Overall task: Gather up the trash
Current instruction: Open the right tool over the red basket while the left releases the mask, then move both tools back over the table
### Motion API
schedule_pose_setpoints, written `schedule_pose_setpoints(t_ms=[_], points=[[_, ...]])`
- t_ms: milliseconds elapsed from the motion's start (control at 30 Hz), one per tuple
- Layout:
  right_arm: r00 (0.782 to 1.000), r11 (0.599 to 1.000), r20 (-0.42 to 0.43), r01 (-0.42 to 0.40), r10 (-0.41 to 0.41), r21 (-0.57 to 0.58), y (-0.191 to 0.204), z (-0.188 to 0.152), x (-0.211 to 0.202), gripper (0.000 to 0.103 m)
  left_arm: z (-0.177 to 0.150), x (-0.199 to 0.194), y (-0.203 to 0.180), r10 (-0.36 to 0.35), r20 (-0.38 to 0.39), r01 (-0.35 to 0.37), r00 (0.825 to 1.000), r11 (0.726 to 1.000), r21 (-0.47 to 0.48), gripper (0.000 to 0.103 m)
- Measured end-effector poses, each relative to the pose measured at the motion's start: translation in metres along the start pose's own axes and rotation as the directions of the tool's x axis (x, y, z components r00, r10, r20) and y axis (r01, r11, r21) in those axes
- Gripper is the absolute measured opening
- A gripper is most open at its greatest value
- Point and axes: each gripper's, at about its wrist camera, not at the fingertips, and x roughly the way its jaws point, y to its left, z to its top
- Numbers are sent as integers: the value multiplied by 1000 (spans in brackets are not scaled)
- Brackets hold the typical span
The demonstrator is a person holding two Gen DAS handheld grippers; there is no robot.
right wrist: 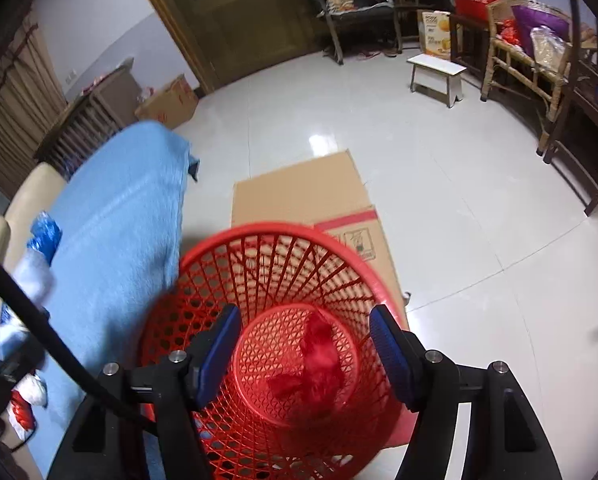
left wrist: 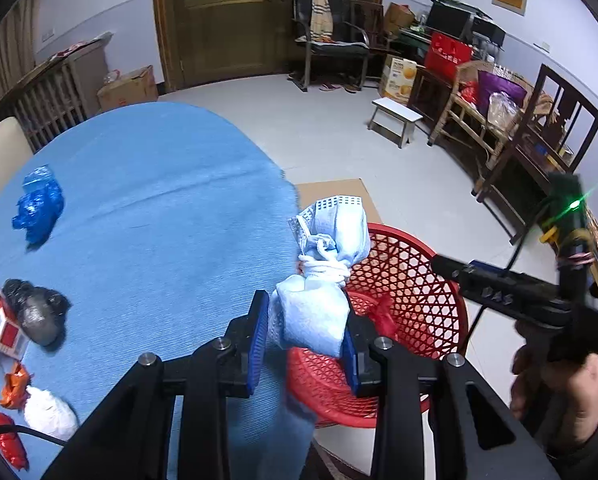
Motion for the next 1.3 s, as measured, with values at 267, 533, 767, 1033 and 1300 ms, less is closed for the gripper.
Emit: schedule_pose_setpoints(t_ms=[267, 533, 767, 1033, 1300], points=[[998, 998, 64, -18, 13, 65, -24, 8, -36, 71, 4, 19, -32, -18, -24, 20, 1000, 998, 66, 37], [996, 995, 75, -47, 40, 86, -30, 8, -46, 71, 9, 36, -46, -49, -69, 53, 996, 996, 66, 53], [996, 995, 88, -41, 32, 94, -32, 6, -52, 71, 13, 17, -40, -63, -33, 65, 997, 996, 54, 64], [996, 996, 74, -44, 39, 74, -15, 3, -49, 71, 12, -33, 11, -23, 75, 26, 997, 999, -32, 64], [995, 998, 71, -65, 64, 6, 27, -4, -53, 71, -16, -76, 70, 35, 134, -12, 990, 985, -171, 64]])
